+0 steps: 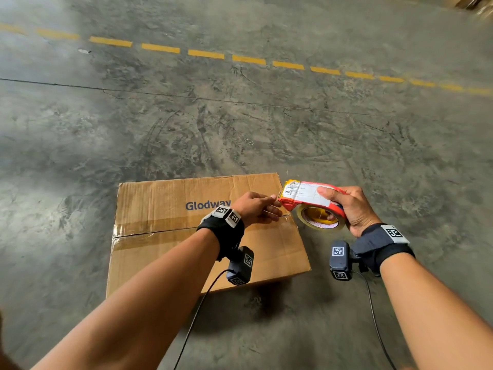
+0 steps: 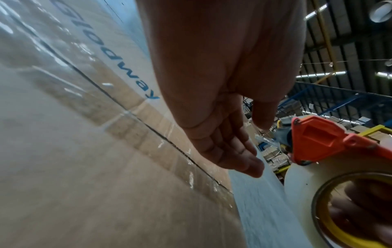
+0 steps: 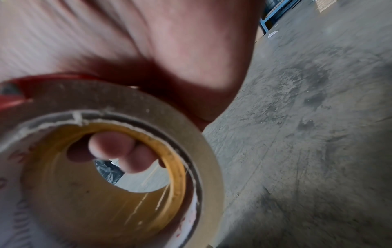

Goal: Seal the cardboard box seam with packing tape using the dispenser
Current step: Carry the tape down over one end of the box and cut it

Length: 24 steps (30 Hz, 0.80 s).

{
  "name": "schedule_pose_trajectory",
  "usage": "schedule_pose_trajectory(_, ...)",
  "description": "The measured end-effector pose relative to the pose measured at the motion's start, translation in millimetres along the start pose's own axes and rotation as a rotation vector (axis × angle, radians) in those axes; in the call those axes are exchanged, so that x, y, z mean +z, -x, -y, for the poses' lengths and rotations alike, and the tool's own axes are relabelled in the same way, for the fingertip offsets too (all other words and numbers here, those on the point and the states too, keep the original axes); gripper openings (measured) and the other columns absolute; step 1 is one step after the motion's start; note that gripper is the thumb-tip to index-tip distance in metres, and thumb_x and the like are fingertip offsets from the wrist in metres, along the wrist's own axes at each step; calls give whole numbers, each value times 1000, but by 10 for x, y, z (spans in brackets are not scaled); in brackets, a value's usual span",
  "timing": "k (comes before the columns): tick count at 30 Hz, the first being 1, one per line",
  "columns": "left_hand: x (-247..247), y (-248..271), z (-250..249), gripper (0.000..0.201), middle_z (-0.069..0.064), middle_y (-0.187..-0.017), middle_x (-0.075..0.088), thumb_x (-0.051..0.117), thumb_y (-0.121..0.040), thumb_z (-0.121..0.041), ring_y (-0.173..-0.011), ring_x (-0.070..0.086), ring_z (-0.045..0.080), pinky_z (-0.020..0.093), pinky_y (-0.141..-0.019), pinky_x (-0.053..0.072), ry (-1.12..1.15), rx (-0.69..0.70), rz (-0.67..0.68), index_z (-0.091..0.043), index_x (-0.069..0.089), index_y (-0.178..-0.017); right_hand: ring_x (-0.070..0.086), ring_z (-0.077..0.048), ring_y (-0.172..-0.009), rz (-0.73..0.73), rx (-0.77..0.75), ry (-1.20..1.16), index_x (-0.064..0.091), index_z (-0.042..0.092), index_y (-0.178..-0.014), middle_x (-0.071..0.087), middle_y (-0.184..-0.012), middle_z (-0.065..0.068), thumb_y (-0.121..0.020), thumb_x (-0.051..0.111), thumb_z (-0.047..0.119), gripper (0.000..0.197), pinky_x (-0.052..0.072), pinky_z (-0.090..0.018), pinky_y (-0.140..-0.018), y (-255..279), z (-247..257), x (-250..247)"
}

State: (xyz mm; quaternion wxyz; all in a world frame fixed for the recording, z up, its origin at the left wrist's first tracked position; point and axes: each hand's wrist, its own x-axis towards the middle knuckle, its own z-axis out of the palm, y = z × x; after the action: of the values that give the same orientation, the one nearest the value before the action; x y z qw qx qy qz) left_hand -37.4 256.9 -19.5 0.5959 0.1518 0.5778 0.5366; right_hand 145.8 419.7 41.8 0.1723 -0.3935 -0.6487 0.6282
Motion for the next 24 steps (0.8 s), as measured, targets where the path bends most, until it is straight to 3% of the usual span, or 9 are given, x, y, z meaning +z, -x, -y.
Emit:
schedule_pose_trajectory(6, 19, -10, -68, 21, 12, -63, 66, 48, -102, -3, -55, 64, 17, 23, -53, 56, 107, 48, -33, 4, 64, -90, 77, -20, -64, 41, -4, -10, 83, 6, -81, 82, -80, -12, -32, 98, 64, 77, 64, -27, -61, 17, -22, 41)
schedule_pose_trajectory(11, -38, -88, -150, 16, 8, -57, 64, 54, -99, -3, -51, 63, 16, 21, -50, 53, 6, 118, -60, 5, 65, -90, 67, -20, -43, 15, 3, 33, 78, -2, -79, 76, -66, -15, -52, 90, 48, 58, 55, -24, -41, 63, 16, 48)
schedule_pose_trajectory(13, -78, -154, -199, 17, 8, -60, 67, 61, -98, -10, -55, 63, 16, 21, -54, 54, -104, 138, -76, 2, 70, -89, 66, -26, -45, 24, 6, 77, 77, -5, -75, 73, -62, -18, -52, 93, 49, 60, 56, -27, -43, 86, 16, 38)
schedule_pose_trajectory(15, -118, -241, -253, 18, 8, -66, 70, 63, -97, -13, -57, 64, 14, 21, -57, 55, -224, 146, -83, 1, 73, -92, 67, -32, -49, 44, 28, 107, 76, -12, -82, 73, -64, -21, -54, 94, 46, 67, 58, -31, -45, 90, -3, 27)
schedule_pose_trajectory(17, -164, -324, -313, 20, 6, -64, 70, 63, -97, -12, -54, 65, 11, 20, -54, 55, -310, 143, -83, 5, 73, -99, 67, -27, -49, 52, 49, 107, 75, -17, -87, 74, -65, -20, -61, 91, 40, 65, 60, -32, -48, 92, -7, 61)
schedule_pose_trajectory(20, -210, -425, -403, 21, -2, -54, 69, 60, -97, -7, -48, 65, 5, 17, -53, 56, -449, 149, -53, 10, 70, -105, 67, -17, -51, 43, 61, 133, 80, -4, -84, 76, -67, -12, -69, 90, 45, 52, 56, -31, -57, 85, -17, 163)
schedule_pose_trajectory(22, -243, -487, -466, 20, -6, -52, 68, 59, -98, -7, -48, 65, 3, 17, -56, 57, -550, 173, -47, 7, 72, -105, 67, -14, -51, 18, 63, 138, 81, 6, -79, 77, -65, -7, -83, 85, 39, 34, 55, -28, -57, 108, 2, 261)
schedule_pose_trajectory(24, -288, -550, -552, 20, -8, -53, 68, 59, -98, -8, -50, 64, 2, 18, -59, 58, -638, 187, -37, 3, 74, -104, 68, -15, -57, -20, 50, 128, 81, 10, -82, 79, -71, -8, -88, 81, 36, 27, 55, -25, -60, 121, 7, 355)
